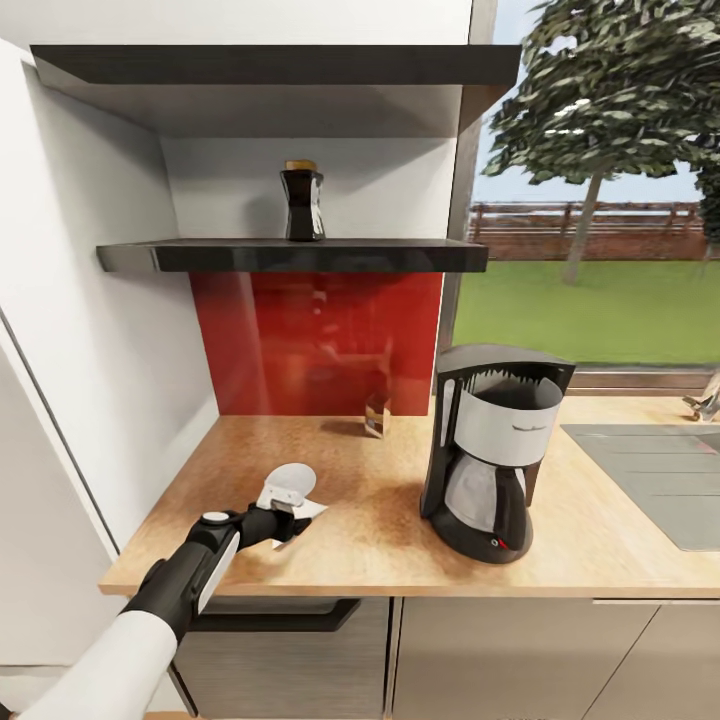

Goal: Set up a coffee station on the kitchen countertop: keep the coffee maker on the countertop, move the bottle of coffee from the kitchen shelf to the counter next to the coffee maker, place a paper coffee filter on top of the coffee maker, put the saucer next to the coffee maker with the coffee cup on the saucer, and place the electric kettle next to the coffee maker.

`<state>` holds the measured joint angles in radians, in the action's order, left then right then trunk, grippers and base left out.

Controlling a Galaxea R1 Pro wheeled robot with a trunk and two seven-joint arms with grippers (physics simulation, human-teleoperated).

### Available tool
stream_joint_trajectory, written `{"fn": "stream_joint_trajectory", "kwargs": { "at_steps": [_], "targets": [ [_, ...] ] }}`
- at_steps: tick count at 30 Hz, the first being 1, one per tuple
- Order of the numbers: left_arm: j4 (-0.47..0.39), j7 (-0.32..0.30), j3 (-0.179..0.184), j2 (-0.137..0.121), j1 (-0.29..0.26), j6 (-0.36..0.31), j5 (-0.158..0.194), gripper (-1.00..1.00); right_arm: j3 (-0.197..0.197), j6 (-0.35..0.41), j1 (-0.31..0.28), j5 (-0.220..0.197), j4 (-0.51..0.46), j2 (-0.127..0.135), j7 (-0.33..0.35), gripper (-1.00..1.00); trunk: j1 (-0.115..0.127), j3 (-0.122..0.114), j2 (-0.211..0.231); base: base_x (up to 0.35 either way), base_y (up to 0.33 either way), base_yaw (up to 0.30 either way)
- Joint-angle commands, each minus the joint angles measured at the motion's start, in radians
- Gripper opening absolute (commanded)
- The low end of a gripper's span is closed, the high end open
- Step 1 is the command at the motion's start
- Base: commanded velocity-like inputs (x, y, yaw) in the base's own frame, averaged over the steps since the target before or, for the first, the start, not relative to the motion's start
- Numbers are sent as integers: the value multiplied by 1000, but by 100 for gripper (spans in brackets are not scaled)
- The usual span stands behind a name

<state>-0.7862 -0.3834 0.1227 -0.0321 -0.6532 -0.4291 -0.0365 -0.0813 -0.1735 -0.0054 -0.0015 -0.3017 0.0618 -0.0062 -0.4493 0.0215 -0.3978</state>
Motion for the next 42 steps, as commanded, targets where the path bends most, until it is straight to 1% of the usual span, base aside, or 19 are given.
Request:
{"fn": "stream_joint_trajectory", "kwargs": {
  "at_steps": [1, 4, 6, 11, 16, 19, 23, 29, 30, 31, 34, 42],
  "targets": [
    [-2, -3, 2, -1, 0, -4, -5, 100, -3, -4, -1, 0, 21, 2, 0, 100, -1, 2, -2, 0, 0, -116],
    [-2, -3, 2, -1, 1, -4, -6, 100, -2, -4, -1, -1, 47, 21, 0, 100, -1, 2, -2, 0, 0, -197],
    [-3, -3, 2, -3, 1, -4, -7, 100, -2, -3, -1, -1, 59, 39, 0, 100, -1, 2, -2, 0, 0, -137],
    [-2, -3, 2, -3, 2, -3, -7, 100, -2, -2, -1, 0, 60, 43, 0, 100, -1, 2, -2, 12, 0, -24],
    [-2, -2, 2, -3, 3, -3, -6, 100, -1, -1, -1, 0, 61, 46, 0, 100, -1, 2, -2, 172, 0, -4],
    [-2, -2, 2, -4, 3, -3, -6, 100, -1, 0, -1, 0, 62, 53, 0, 100, -1, 2, -2, 124, 0, -1],
    [-1, -2, 2, -5, 12, -2, -6, 100, -1, 0, -1, 0, 89, 60, 0, 100, -1, 2, -2, 33, 0, 0],
    [-1, -1, 2, -3, 24, -2, -5, 100, -1, -1, -1, 0, 117, 62, 0, 100, -1, 2, -2, 2, 0, 0],
    [-1, -1, 2, -3, 26, -2, -5, 100, -1, -1, -1, 0, 124, 64, 0, 100, -1, 2, -2, 0, 0, 0],
    [-1, -1, 2, -2, 31, -2, -4, 100, 0, -2, -1, 0, 134, 76, 0, 100, -1, 2, -2, 0, 0, 0],
    [-1, 0, 2, -1, 33, -2, -3, 100, 0, -3, -1, 0, 138, 84, 0, 100, -1, 2, -2, 19, 0, 0],
    [-1, 1, 2, 0, 34, -2, -2, 100, 0, -3, -1, 0, 139, 91, 0, 100, -1, 2, -2, 126, 0, 0]
  ]
}}
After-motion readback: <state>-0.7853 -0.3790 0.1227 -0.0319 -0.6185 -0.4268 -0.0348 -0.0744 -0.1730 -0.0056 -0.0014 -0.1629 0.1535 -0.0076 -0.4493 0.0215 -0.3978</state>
